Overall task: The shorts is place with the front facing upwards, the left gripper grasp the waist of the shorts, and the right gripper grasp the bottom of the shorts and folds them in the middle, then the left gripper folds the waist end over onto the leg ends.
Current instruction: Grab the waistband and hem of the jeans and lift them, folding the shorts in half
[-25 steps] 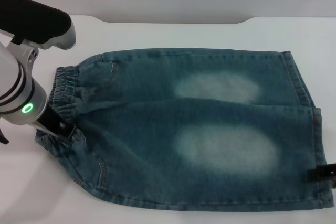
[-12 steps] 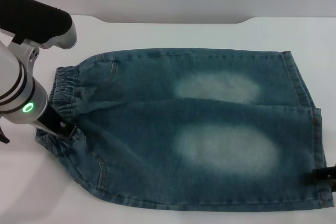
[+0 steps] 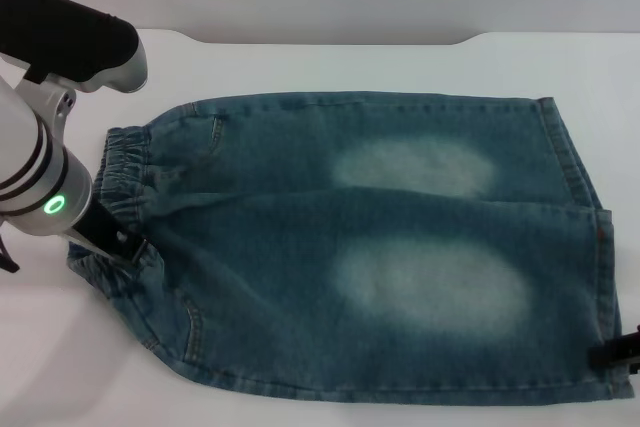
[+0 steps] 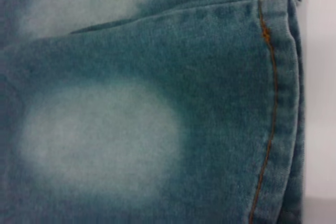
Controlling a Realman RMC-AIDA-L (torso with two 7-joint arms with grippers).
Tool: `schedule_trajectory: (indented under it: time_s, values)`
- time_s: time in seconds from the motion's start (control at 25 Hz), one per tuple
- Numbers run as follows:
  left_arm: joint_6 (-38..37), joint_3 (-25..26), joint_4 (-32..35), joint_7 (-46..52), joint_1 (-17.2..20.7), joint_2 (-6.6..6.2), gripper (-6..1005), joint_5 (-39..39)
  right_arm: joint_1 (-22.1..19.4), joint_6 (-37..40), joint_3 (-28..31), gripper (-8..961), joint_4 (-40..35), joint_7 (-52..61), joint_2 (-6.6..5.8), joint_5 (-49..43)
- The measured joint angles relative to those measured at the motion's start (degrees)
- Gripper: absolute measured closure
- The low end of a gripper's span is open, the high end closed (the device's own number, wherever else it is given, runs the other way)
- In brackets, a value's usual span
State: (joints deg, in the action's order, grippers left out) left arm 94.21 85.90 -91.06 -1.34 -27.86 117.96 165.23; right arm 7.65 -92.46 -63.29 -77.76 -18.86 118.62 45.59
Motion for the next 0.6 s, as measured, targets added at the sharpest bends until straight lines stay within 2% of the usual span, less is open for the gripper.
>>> schedule_trajectory:
  time_s: [0.4,0.6]
  values:
    - [-0.9,0.4,-2.0,0.1,0.8,0.02,928,0.1,0.4,-1.2,0.3,846,-1.0,-1.3,0.12,2.2]
    - [-1.4,0.5,-3.3,0.3,1.3,-0.03,928,0.1,0.3,-1.2,0.8,884,-3.6,-1.4,0.02,3.3]
